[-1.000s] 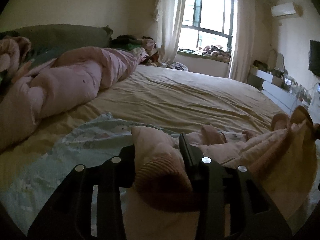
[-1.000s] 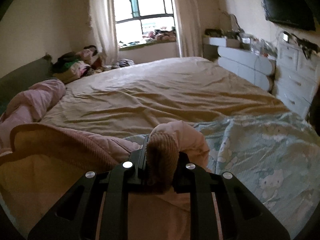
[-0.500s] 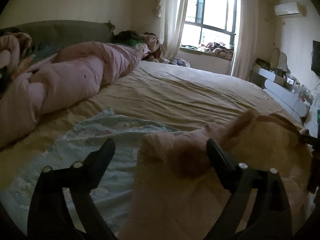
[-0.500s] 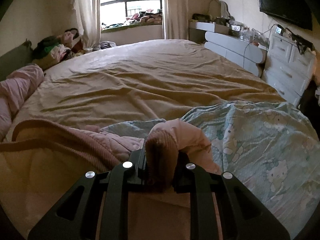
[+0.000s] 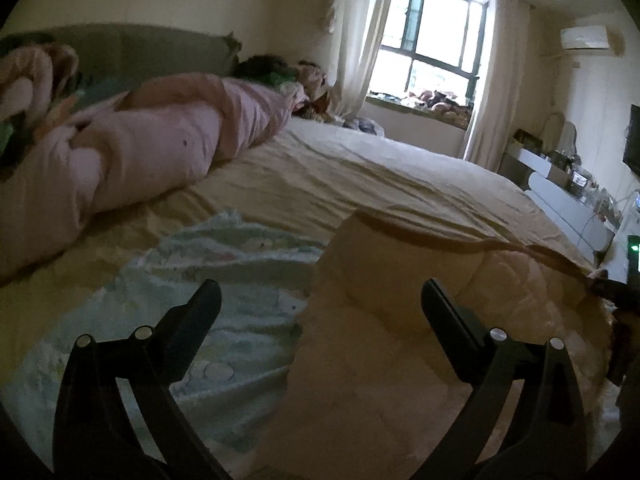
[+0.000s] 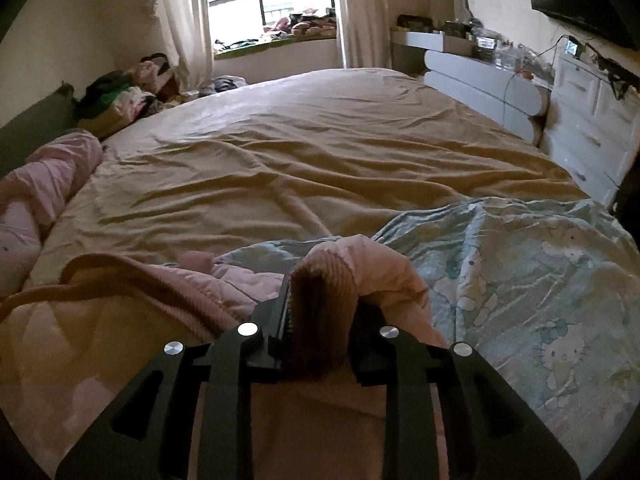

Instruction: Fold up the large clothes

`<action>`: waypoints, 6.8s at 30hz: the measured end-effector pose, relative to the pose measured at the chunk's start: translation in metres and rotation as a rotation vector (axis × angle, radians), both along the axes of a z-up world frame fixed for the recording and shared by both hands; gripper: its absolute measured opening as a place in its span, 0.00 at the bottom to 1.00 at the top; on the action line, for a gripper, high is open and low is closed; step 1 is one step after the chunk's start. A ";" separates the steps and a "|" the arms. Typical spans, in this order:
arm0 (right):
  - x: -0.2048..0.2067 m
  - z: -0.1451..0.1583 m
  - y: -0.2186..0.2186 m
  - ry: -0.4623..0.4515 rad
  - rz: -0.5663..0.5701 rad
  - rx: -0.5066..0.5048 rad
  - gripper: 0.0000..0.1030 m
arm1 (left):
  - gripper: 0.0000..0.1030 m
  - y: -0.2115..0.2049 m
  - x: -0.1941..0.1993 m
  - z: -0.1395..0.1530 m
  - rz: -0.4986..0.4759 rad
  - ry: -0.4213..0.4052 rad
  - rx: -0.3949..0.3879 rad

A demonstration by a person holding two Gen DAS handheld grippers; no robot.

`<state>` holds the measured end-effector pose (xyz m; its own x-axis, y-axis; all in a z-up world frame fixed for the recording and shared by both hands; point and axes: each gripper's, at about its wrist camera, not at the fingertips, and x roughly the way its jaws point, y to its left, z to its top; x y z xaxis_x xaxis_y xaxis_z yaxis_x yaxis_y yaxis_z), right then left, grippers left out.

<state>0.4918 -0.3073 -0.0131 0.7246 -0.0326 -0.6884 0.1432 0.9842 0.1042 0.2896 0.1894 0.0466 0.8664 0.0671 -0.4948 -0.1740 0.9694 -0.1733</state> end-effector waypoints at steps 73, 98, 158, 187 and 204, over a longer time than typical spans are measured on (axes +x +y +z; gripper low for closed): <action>-0.071 -0.059 -0.004 0.055 0.099 -0.199 0.27 | 0.30 -0.050 0.053 -0.080 -0.180 0.190 0.029; -0.162 -0.011 0.019 -0.145 0.167 -0.192 0.94 | 0.65 -0.050 0.023 -0.076 -0.081 0.231 0.147; -0.087 0.078 0.138 -0.134 0.393 0.217 0.96 | 0.91 -0.082 -0.017 -0.045 -0.199 0.190 -0.049; -0.252 0.056 -0.010 -0.189 0.253 0.204 0.96 | 0.91 -0.097 -0.128 0.004 -0.103 0.100 0.039; -0.267 -0.015 -0.037 -0.052 0.190 0.264 0.96 | 0.91 -0.110 -0.128 -0.047 -0.056 0.238 0.074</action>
